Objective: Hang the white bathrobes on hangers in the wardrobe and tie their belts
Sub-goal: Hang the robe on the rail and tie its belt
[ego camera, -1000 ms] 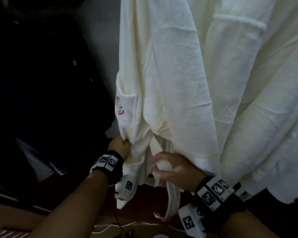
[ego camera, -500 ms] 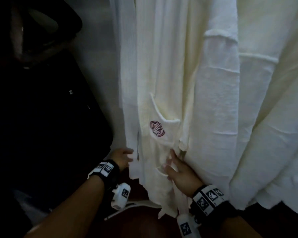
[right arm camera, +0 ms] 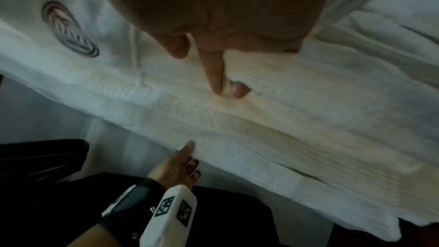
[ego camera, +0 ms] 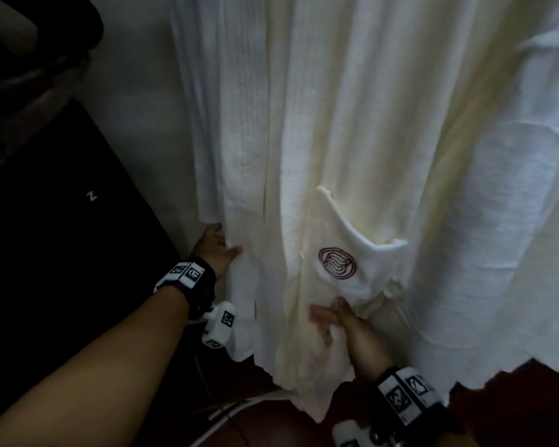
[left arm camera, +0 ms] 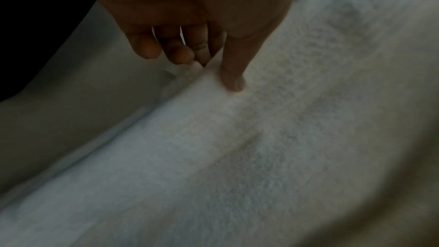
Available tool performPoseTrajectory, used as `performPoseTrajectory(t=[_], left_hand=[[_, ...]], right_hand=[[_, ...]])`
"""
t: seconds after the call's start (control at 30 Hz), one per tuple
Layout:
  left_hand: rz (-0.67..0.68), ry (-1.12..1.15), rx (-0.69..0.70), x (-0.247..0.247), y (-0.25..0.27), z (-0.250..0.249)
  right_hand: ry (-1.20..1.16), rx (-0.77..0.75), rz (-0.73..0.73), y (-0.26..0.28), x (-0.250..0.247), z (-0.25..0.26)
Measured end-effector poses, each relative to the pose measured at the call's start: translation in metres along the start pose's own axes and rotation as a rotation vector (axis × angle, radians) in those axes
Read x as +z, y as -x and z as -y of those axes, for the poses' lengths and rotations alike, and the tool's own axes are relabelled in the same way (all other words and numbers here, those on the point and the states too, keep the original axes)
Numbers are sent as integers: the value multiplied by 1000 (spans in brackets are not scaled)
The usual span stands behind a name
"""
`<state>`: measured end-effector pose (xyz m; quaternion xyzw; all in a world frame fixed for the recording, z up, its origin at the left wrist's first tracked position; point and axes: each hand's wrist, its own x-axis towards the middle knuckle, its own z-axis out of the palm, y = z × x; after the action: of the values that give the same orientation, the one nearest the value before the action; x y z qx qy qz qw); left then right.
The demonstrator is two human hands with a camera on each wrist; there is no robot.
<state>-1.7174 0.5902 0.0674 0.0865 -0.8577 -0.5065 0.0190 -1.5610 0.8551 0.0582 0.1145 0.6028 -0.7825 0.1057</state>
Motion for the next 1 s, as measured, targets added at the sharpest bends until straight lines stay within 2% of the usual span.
performPoseTrajectory(t=[0.03,0.07,0.17,0.27,0.33,0.4,0.5,0.53,0.57,0.63,0.67,0.7,0.73,0.8,0.87,0.93,1.0], left_hand=[[25,-12,14,-2,4,0],[43,-27,32,-3,9,1],[57,-84,63,-6,32,6],[103,-157,139,0,64,-2],[122,-187,200,9,81,-11],[146,-190,275,17,94,-16],[269,41,382,22,109,-17],[229,137,375,21,111,-14],[116,215,321,19,110,-7],[-177,220,156,15,101,11],[-256,193,88,14,95,20],[-250,201,29,14,91,24],[-169,274,-13,16,88,26],[77,433,-52,21,81,21],[238,458,-69,24,73,14],[277,450,-82,27,64,14],[289,390,-50,32,60,21]], right_hand=[[-13,-35,-19,-1,5,-3],[86,-97,-40,0,9,-7],[502,-263,-36,5,27,-19],[772,-322,63,0,42,-37],[1002,-374,43,-6,54,-41],[1024,-449,-44,-10,68,-37],[847,-577,-224,-22,69,-41],[810,-583,-265,-25,64,-43],[787,-567,-279,-26,58,-45],[729,-534,-261,-22,45,-46],[688,-518,-234,-18,38,-46],[641,-498,-195,-13,33,-43],[597,-478,-157,-10,28,-43],[564,-471,-95,-5,18,-41],[581,-480,-58,-2,10,-40],[635,-474,-71,2,6,-39],[705,-502,-170,4,-1,-37]])
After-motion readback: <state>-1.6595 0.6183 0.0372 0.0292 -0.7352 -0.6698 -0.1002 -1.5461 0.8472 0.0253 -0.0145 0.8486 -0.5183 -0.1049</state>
